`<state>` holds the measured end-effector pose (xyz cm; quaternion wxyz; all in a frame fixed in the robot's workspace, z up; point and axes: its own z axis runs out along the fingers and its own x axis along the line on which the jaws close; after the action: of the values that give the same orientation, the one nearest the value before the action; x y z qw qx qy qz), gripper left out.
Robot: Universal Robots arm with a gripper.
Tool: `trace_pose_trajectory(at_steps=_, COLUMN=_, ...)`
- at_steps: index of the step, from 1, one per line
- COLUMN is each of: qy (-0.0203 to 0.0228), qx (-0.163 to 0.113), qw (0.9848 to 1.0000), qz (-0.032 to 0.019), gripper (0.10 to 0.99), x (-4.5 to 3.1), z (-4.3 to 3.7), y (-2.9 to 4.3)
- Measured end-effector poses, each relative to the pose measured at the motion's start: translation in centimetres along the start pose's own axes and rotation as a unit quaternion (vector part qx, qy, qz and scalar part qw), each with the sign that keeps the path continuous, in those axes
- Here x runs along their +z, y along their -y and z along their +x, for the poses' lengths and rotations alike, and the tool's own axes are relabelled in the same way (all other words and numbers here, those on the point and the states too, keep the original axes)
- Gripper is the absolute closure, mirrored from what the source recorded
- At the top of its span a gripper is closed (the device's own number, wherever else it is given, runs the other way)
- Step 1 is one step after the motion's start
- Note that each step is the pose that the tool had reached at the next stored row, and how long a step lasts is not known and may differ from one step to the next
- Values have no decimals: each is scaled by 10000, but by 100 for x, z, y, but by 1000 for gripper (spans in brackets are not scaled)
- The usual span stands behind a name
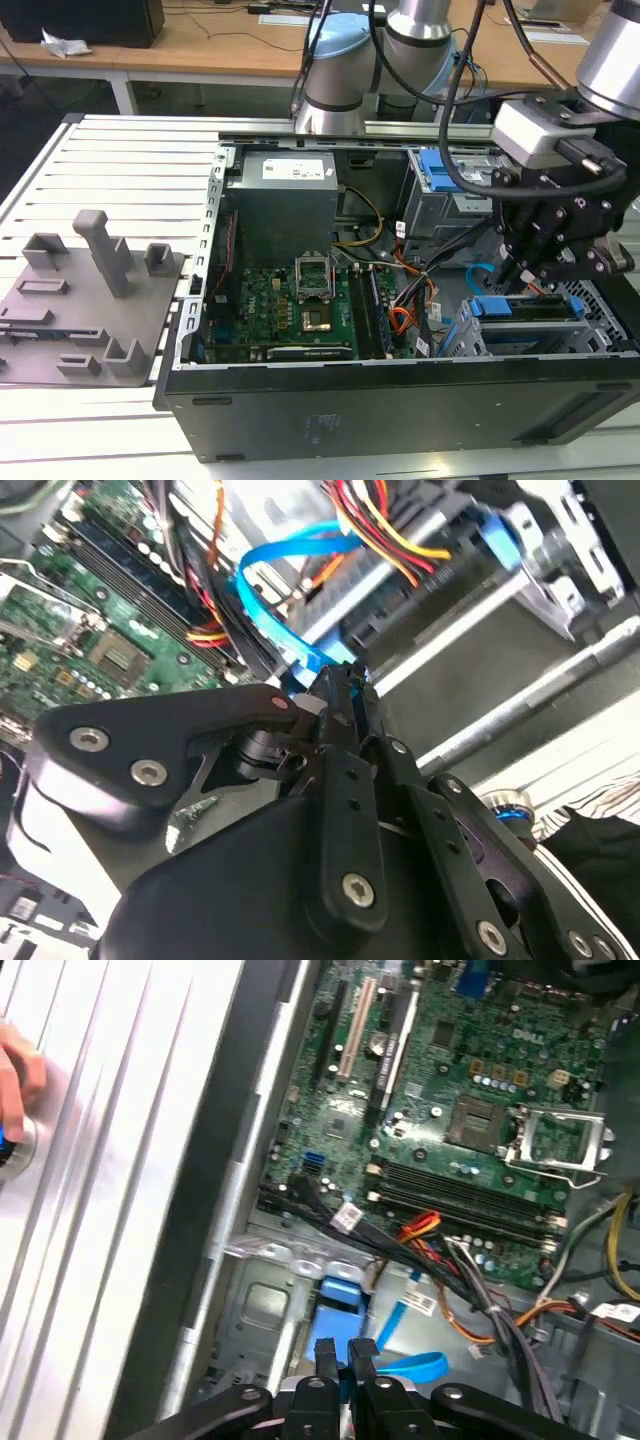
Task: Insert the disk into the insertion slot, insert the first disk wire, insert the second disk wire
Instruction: 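Insert the second disk wire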
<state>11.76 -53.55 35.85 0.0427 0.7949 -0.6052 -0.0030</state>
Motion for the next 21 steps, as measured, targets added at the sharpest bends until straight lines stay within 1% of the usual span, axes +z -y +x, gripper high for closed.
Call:
trace_pose_trajectory(at_steps=1, qy=1, qx=0, qw=10000, qz=0, gripper=922, x=14, z=44, y=-10)
trace_pose_trajectory(at_steps=2, qy=1, qx=-1, qw=10000, qz=0, gripper=922, x=44, z=80, y=-11)
trace_pose_trajectory(at_steps=5, qy=3, qx=0, qw=10000, qz=0, gripper=922, x=97, z=114, y=-7)
trace_pose_trajectory(at_steps=7, qy=6, qx=0, qw=10000, qz=0, gripper=922, x=108, z=125, y=22)
trace_pose_trajectory(at_steps=9, qy=21, qx=-1, qw=10000, qz=4, gripper=922, x=108, z=125, y=38)
trace_pose_trajectory(at_steps=11, qy=44, qx=-3, qw=10000, qz=10, gripper=922, x=105, z=109, y=57)
trace_pose_trajectory(at_steps=13, qy=52, qx=-3, qw=10000, qz=13, gripper=922, x=102, z=81, y=86)
trace_pose_trajectory(at_steps=15, qy=56, qx=-3, qw=10000, qz=14, gripper=922, x=104, z=49, y=124)
trace_pose_trajectory(at_steps=17, qy=57, qx=-4, qw=10000, qz=14, gripper=922, x=105, z=32, y=147)
trace_pose_trajectory(at_steps=21, qy=58, qx=-3, qw=10000, qz=14, gripper=922, x=106, z=29, y=150)
